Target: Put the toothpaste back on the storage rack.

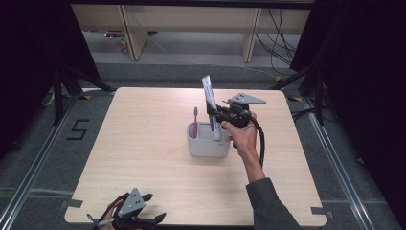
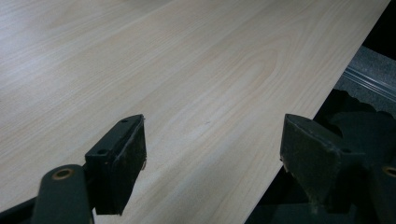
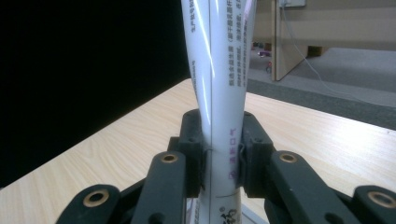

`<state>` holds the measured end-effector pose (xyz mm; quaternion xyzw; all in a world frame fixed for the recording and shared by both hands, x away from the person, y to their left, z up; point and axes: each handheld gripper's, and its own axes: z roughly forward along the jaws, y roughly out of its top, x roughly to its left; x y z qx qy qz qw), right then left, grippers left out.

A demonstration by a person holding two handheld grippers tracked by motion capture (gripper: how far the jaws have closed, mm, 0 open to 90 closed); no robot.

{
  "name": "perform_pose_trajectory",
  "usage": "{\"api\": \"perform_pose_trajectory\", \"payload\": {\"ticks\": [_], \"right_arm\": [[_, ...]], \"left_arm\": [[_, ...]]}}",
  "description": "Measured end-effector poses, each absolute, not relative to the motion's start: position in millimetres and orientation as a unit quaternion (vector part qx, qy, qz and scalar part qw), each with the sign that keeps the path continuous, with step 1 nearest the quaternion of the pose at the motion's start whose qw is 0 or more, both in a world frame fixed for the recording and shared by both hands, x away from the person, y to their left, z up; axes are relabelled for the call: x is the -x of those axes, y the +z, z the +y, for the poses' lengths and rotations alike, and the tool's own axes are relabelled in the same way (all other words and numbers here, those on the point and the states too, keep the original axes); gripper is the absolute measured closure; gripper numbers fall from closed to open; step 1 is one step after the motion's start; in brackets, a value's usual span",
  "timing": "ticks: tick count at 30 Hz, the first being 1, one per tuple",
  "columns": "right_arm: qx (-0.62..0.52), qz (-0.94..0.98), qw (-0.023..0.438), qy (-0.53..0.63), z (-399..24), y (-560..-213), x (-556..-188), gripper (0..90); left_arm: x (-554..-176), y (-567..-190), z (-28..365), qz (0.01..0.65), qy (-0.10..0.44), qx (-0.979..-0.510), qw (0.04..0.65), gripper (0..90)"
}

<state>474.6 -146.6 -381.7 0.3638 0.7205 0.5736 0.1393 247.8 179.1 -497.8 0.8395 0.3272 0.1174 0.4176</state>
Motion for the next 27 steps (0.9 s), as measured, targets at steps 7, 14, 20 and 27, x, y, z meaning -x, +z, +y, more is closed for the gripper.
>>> {"api": "perform_pose_trajectory", "payload": {"ticks": [7,14,20,27], "right_arm": [[-0.362,0.721,0.147,0.572,-144.8,-387.2,-479.8,74.7],[-0.364,0.725,0.142,0.567,-142.1,-392.3,-481.9,74.6],[-0.365,0.726,0.139,0.565,-141.2,-397.8,-482.4,74.6],[-0.367,0.733,0.143,0.555,-141.5,-406.0,-482.9,74.5]], "left_arm": [[-248.1,-497.9,179.3,0.326,0.117,-0.84,0.418,22.2],[-247.7,-498.0,179.0,0.327,0.119,-0.839,0.418,22.2],[-247.1,-499.0,177.5,0.333,0.121,-0.833,0.425,22.2],[-247.1,-499.6,176.5,0.334,0.118,-0.83,0.43,22.2]]}}
